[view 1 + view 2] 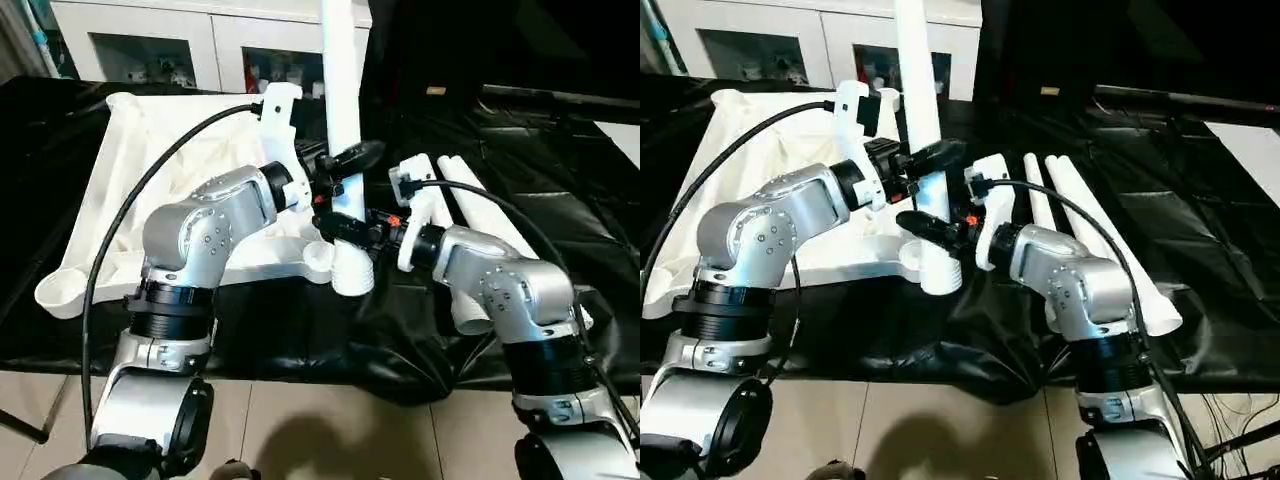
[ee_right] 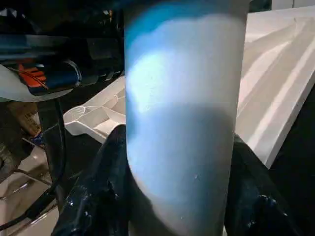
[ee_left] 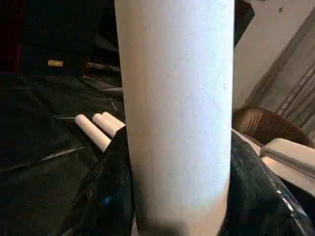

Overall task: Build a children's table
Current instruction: Pick table leg

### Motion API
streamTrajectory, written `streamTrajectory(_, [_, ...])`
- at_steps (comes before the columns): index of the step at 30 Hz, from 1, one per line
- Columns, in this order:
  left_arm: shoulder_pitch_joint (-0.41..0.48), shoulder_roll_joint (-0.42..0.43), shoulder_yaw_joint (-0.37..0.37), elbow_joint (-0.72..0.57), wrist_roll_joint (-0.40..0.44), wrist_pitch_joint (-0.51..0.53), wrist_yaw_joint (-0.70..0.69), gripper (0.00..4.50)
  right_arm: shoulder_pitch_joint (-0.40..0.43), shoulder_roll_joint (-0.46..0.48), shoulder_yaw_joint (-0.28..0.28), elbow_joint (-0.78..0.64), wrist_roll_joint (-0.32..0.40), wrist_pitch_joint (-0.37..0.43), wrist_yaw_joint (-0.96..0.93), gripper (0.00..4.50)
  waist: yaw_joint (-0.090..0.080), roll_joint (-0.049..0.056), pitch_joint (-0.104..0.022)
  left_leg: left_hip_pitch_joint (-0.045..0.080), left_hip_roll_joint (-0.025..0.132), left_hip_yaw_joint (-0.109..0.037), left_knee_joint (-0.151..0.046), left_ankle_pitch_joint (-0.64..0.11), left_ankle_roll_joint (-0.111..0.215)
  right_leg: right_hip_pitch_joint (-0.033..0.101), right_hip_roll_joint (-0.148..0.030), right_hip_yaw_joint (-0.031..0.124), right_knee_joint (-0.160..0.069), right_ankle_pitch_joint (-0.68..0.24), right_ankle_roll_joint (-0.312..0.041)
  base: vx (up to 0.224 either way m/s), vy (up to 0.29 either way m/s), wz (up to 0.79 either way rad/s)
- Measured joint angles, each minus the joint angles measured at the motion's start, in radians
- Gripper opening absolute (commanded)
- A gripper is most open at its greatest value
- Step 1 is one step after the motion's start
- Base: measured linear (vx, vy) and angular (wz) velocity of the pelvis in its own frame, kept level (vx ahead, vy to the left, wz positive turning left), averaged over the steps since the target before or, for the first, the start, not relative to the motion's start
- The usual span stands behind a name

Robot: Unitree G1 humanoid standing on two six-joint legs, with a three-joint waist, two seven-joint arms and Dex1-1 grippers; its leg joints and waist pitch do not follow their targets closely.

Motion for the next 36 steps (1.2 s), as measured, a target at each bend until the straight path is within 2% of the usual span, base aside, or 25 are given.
streamTrajectory(4, [0.0,-0.002,0.011,0.0,-0.013,0.0,-0.002,1.9,-0.002,0.002,0.006,0.0,-0.015,-0.022,0.002,1.86,0.001,0.0,0.0,0.0,0.0,0.0,0.0,0.0,0.0,0.0,0.0,0.0,0.0,0.0,0.0,0.0,0.0,0.0])
streamTrajectory(5, [0.0,0.001,0.011,0.0,-0.014,0.0,-0.008,1.89,-0.002,0.003,0.006,0.001,-0.015,-0.023,0.005,2.56,0.001,0.0,0.0,0.0,0.0,0.0,0.0,0.0,0.0,0.0,0.0,0.0,0.0,0.0,0.0,0.0,0.0,0.0])
streamTrajectory(7, [0.0,0.016,0.01,0.0,-0.013,-0.003,-0.014,1.88,-0.002,0.001,0.005,0.002,-0.011,-0.024,0.02,2.56,0.0,0.0,0.0,0.0,0.0,0.0,0.0,0.0,0.0,0.0,0.0,0.0,0.0,0.0,0.0,0.0,0.0,0.0])
streamTrajectory(12, [0.001,0.06,-0.012,-0.001,-0.008,-0.005,-0.079,1.86,-0.002,-0.062,0.001,0.001,0.019,-0.005,0.096,2.99,0.002,0.0,0.0,0.0,0.0,0.0,0.0,0.0,0.0,0.0,0.0,0.0,0.0,0.0,0.0,0.0,0.0,0.0])
streamTrajectory(18, [0.001,0.075,-0.042,-0.007,-0.006,-0.003,-0.161,1.86,-0.002,-0.147,0.015,-0.008,0.064,0.059,0.23,3.01,0.001,0.0,0.0,0.0,0.0,0.0,0.0,0.0,0.0,0.0,0.0,0.0,0.0,0.0,0.0,0.0,0.0,0.0])
streamTrajectory(26, [0.003,0.08,-0.081,-0.069,-0.044,0.01,-0.241,1.86,-0.002,-0.154,0.04,-0.008,0.089,0.095,0.283,3.01,0.0,0.0,0.0,0.0,0.0,0.0,0.0,0.0,0.0,0.0,0.0,0.0,0.001,0.0,0.0,0.0,0.0,0.0])
streamTrajectory(36, [0.003,0.081,-0.081,-0.091,-0.067,0.027,-0.277,1.86,-0.004,-0.159,0.059,0.001,0.089,0.102,0.317,3.01,0.001,0.0,0.0,0.0,0.0,0.0,0.001,0.0,0.0,0.0,0.0,0.0,0.001,0.0,0.0,0.0,0.0,0.0])
